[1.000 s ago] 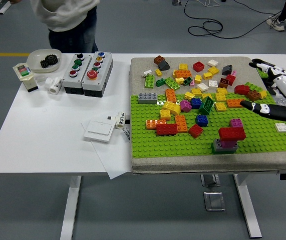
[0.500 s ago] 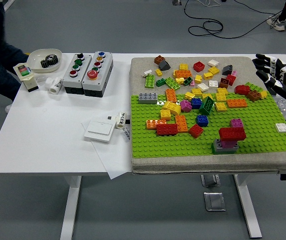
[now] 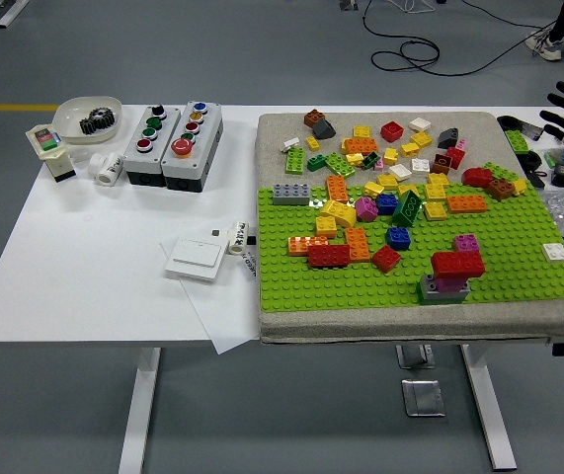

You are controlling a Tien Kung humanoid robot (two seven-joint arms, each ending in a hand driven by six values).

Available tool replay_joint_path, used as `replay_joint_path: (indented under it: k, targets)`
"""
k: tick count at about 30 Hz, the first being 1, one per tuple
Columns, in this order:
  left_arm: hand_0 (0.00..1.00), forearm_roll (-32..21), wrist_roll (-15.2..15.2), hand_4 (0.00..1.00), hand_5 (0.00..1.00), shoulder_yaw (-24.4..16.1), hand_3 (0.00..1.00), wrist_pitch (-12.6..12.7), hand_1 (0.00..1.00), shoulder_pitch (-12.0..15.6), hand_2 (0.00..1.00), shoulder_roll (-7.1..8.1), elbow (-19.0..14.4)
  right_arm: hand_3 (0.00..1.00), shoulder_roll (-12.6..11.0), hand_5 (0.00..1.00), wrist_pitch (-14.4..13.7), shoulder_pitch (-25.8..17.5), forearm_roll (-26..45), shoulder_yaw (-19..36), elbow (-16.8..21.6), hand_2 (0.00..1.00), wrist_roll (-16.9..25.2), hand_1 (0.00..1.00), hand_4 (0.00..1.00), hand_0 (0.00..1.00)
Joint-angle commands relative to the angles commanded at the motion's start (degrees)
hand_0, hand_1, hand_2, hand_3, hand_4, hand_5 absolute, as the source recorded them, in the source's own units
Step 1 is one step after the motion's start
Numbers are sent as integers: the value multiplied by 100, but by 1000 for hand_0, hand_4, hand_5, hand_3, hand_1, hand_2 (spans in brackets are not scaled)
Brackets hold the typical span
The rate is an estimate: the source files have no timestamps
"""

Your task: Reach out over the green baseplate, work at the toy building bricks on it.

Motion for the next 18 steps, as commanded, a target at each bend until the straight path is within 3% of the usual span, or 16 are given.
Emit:
replay_joint_path:
  k: [18]
  targets:
    - [601,116,24,560,610,-47,548,-4,681,-79,647,-9,-3,874,14,880,126,-98,-142,220,-112,861,-67,836,998,906]
